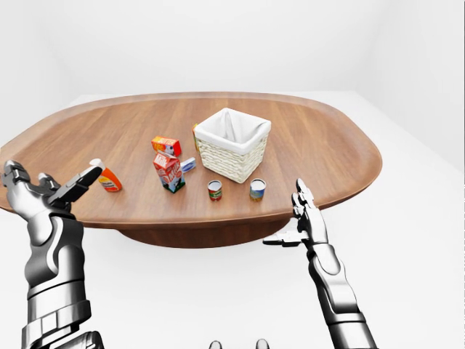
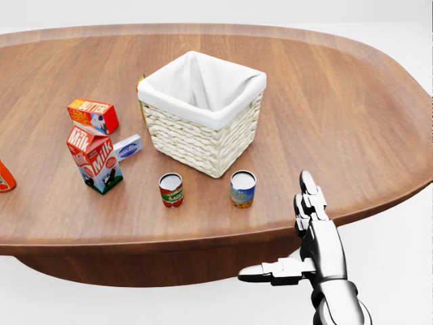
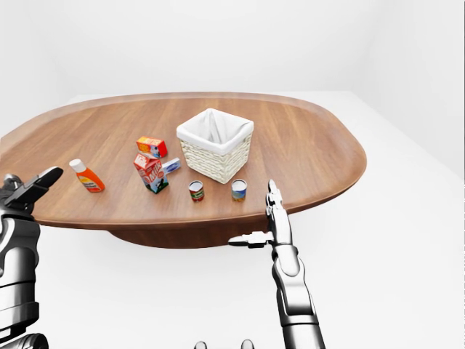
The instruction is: Pick up the alphabet soup, and put it in the basket.
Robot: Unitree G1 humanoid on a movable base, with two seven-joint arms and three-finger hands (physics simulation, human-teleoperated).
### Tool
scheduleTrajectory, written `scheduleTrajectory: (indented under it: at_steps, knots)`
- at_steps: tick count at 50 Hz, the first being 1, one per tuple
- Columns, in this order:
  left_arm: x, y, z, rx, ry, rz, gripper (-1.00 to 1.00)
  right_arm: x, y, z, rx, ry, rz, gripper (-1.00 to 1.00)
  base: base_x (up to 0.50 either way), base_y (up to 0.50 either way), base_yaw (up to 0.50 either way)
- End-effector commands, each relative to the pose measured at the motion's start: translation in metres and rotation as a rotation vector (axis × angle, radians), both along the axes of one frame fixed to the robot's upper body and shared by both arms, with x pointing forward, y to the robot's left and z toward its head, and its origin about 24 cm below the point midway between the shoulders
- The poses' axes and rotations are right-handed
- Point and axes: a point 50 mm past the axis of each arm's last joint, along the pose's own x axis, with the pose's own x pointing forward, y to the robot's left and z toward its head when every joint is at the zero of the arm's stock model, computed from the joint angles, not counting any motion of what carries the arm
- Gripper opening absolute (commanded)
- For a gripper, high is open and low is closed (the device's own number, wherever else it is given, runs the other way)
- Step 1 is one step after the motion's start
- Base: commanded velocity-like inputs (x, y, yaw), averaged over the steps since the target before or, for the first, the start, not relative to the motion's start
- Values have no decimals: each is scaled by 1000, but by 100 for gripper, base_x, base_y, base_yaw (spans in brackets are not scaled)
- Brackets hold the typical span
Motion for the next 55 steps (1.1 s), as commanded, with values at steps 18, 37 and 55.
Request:
scheduleTrajectory:
  at_steps: [18,37,55]
  knots:
    - [-2,-1,0,7,-3,0,100,1,-1,-2,-12,11,-3,100,0,-3,0]
    - [-2,-1,1,9,-9,2,100,0,-1,-3,-12,14,-2,100,2,0,0]
    - [-1,-2,-2,13,6,-4,100,-1,-1,-5,-7,32,-5,100,22,0,0]
